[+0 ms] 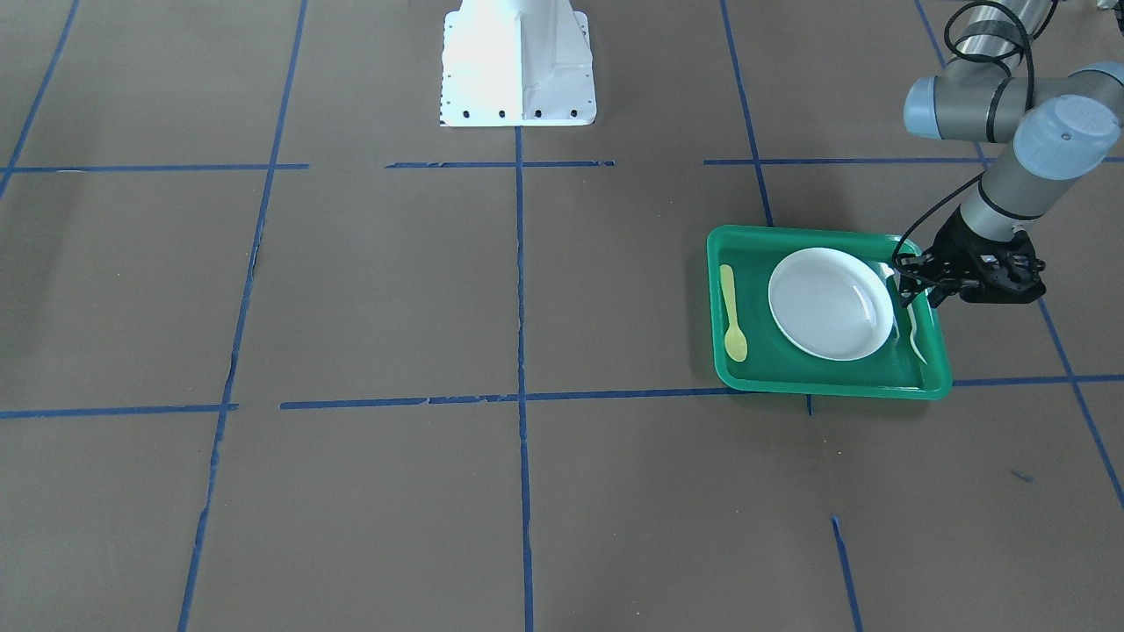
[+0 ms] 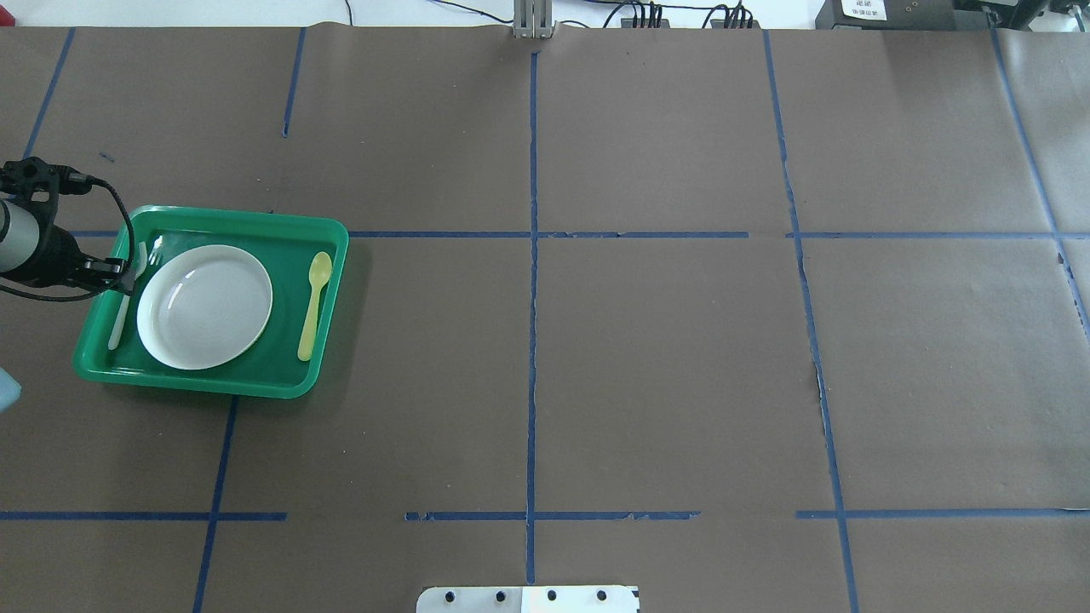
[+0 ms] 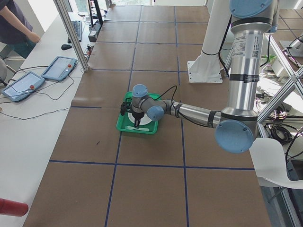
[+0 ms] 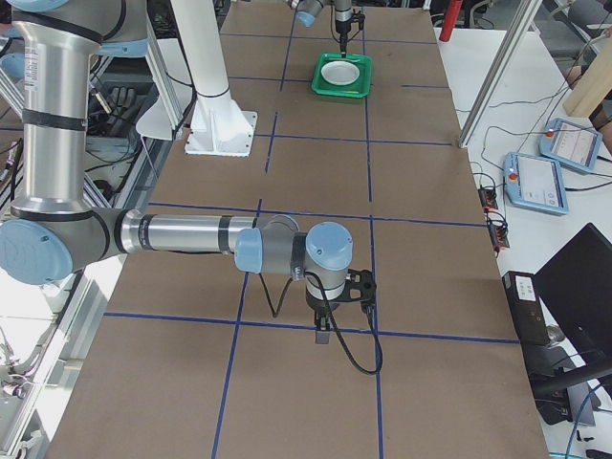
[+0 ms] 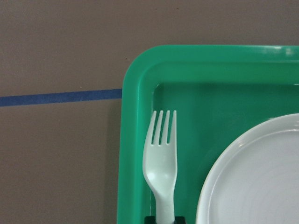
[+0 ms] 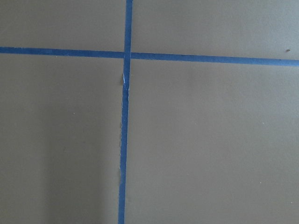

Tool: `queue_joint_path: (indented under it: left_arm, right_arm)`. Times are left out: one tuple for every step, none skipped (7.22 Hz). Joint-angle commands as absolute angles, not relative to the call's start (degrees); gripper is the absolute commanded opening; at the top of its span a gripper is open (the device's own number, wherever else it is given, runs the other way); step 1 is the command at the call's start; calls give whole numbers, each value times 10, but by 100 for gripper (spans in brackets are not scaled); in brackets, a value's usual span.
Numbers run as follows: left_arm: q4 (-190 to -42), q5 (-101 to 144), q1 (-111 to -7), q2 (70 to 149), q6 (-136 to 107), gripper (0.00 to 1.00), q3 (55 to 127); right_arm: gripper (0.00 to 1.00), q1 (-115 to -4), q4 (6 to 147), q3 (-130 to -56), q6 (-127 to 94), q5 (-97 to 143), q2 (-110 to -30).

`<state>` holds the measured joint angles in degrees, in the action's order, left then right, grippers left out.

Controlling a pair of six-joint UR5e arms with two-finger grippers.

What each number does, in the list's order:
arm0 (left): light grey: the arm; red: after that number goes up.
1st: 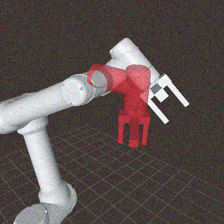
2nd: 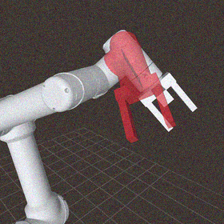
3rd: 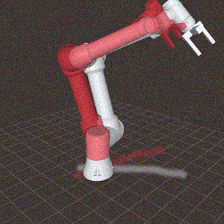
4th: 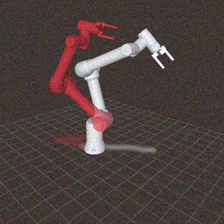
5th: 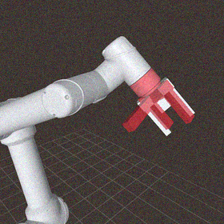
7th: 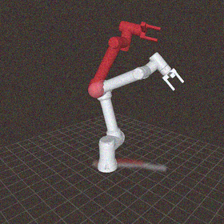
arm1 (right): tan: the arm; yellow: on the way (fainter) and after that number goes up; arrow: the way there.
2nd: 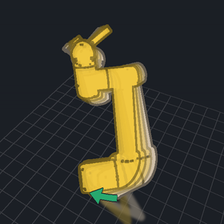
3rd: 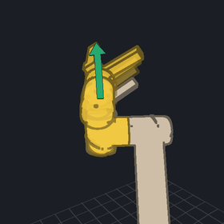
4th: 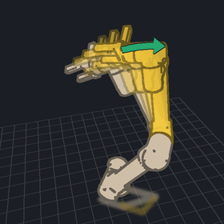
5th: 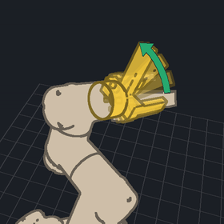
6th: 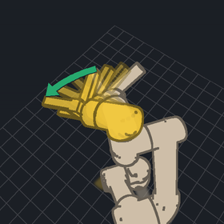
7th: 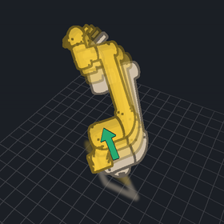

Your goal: Place fork

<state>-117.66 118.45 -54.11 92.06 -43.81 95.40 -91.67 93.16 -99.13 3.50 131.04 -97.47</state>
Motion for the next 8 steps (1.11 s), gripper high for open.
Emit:
queue_joint_path:
  left_arm:
    - [-1177, 1187, -543, 921, -435, 100, 960]
    - [-1165, 1200, -558, 924, -422, 100, 974]
    - [-1160, 1248, -603, 922, -371, 100, 987]
    - [-1115, 1278, -652, 924, -270, 100, 988]
    - [-1081, 1280, -696, 923, -185, 100, 993]
    - [-1065, 1281, -730, 916, -105, 100, 991]
    - [-1016, 1281, -784, 917, -49, 100, 985]
    - [-935, 1298, -817, 919, -34, 100, 984]
  right_arm:
    - [100, -917, 932, -991, 35, 1310, -975]
    - [100, -917, 932, -991, 35, 1310, -975]
    - [100, -917, 932, -991, 35, 1310, -975]
    - [100, -917, 932, -991, 35, 1310, -975]
    - [100, -917, 932, -991, 35, 1310, -975]
    - [100, -917, 932, -991, 35, 1310, -975]
    - [100, -917, 932, -991, 35, 1310, -975]
    - [100, -917, 932, -991, 35, 1310, -975]
